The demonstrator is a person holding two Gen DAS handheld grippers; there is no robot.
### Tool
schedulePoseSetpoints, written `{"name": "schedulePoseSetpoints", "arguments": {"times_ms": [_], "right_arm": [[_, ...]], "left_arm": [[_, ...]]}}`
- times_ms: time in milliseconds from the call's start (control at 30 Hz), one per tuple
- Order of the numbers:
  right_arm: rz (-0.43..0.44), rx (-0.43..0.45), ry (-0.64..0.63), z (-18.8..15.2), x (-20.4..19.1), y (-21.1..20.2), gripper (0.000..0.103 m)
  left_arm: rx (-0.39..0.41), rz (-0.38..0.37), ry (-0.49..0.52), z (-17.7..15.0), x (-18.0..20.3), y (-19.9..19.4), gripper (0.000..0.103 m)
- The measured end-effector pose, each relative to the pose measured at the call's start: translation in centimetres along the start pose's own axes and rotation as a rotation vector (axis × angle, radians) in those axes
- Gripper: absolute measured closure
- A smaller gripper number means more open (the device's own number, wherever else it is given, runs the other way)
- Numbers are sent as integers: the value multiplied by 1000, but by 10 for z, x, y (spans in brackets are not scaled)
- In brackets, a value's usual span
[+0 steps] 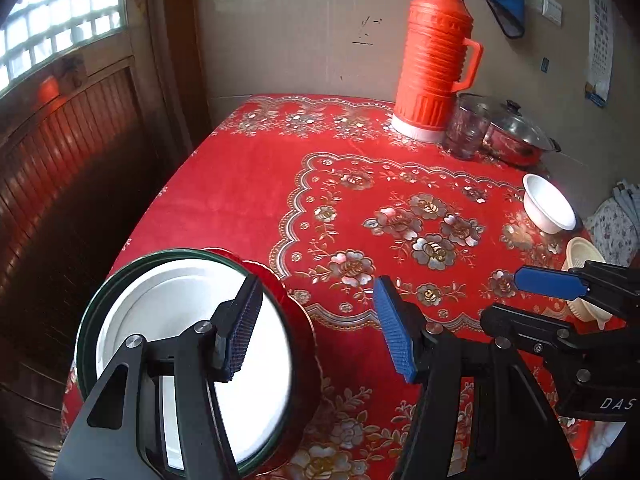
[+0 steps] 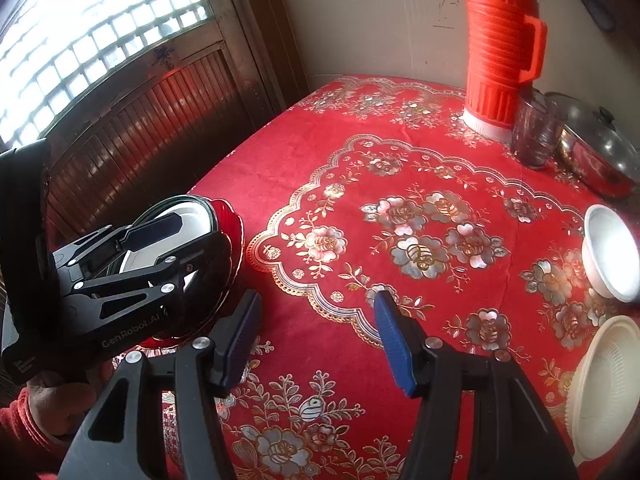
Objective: Organize plates and bowls
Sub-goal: 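Move the left gripper to the beige ribbed plastic plate rim, then close the left gripper on the beige plate rim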
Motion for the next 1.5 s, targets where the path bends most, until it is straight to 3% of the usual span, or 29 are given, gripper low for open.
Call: {"name": "schedulePoseSetpoints", "arguments": {"times_ms": [467,567,967,1167,1500], "right_arm": [[-85,50,202,-39,96,-50,44],[-122,63,247,-48,121,-67,39],[-250,99,460,-104,219,-123,39],[-289,75,542,-130,252,-130,39],[-261,42,570,-139,275,-114,39]], "left_arm": [[-63,-161,152,16,119,28,45],[-86,-197,181,18,146,34,45],[-149,-299,280,25,242,50,45],[-192,-329,298,25,275,65,45],[-254,-326,321,15,298,87,45]]}}
Point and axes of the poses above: each gripper's, at about its wrist camera, not at the fingertips, and y roughly the way its jaws point, x to its right, z to its top, the point moved 2 cm from there along y, roughly the way its jaws point, and after that the axes turned 5 degrees about -x, right-handed, at the moved point
